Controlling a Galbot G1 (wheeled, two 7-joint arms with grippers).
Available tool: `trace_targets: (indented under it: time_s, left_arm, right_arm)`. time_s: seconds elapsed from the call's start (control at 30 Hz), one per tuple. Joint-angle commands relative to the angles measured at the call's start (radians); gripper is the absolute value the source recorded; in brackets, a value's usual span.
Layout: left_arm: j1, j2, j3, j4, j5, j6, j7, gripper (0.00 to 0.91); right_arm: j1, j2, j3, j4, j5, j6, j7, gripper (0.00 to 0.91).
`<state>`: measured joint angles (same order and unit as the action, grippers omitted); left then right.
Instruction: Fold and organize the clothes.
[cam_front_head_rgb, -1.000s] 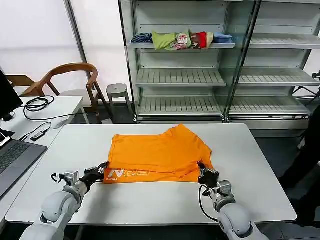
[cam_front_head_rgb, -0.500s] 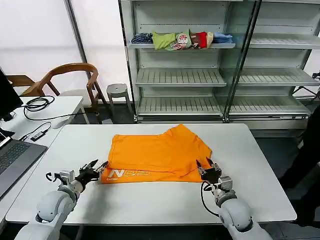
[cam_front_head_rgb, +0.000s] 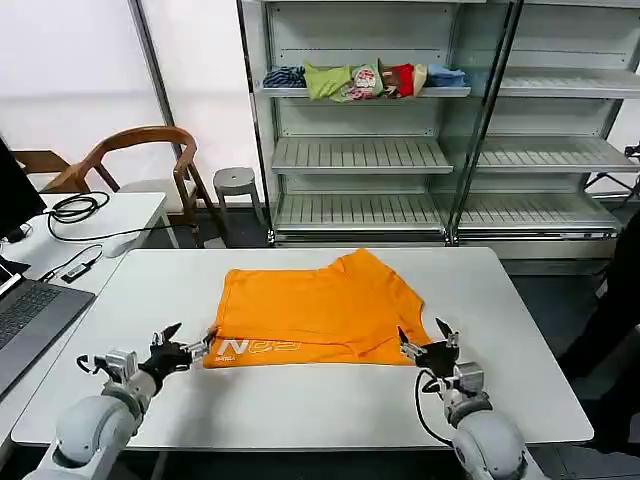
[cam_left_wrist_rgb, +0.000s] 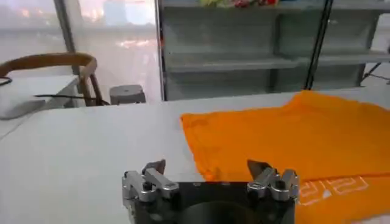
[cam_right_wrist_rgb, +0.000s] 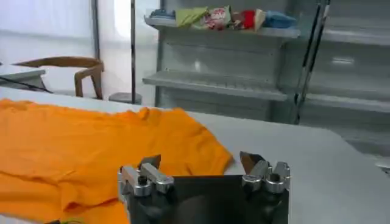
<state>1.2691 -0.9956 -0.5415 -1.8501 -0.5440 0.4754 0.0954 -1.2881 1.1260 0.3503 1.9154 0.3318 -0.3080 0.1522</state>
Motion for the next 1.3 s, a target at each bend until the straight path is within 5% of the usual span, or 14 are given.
trace_targets:
  time_s: [0.03,0.77,0.8,0.83,0.87,0.9,0.93,1.3]
  left_arm:
    - [0.098,-0.015,0.020,-0.088,0.076,0.094,-0.036,0.907]
    - [0.031,-0.030,0.028,0.016,0.028,0.078,-0.057,0.907]
    - [0.030,-0.030,0.030,0.017,0.029,0.079,-0.057,0.907]
    - [0.030,-0.030,0.030,0.019,0.030,0.079,-0.057,0.907]
    - [0.028,-0.031,0.031,0.022,0.030,0.079,-0.057,0.715]
    - [0.025,-0.032,0.033,0.025,0.028,0.079,-0.057,0.060]
    - [0.025,-0.032,0.033,0.026,0.026,0.078,-0.056,0.020]
    - [0.014,-0.036,0.042,0.036,0.026,0.072,-0.049,0.010]
  right_arm:
    - [-0.092,-0.004,0.034,0.059,0.001,-0.007,0.007,0.907]
    - [-0.033,0.012,0.027,-0.020,0.029,-0.027,0.027,0.907]
    - [-0.031,0.013,0.022,-0.025,0.030,-0.029,0.024,0.746]
    - [-0.030,0.013,0.020,-0.027,0.030,-0.030,0.023,0.746]
    - [-0.029,0.014,0.016,-0.031,0.034,-0.031,0.021,0.393]
    - [-0.027,0.014,0.014,-0.033,0.040,-0.033,0.021,0.071]
    - [-0.027,0.014,0.012,-0.034,0.041,-0.033,0.022,0.000]
    - [-0.019,0.020,0.000,-0.038,0.041,-0.038,0.016,0.000]
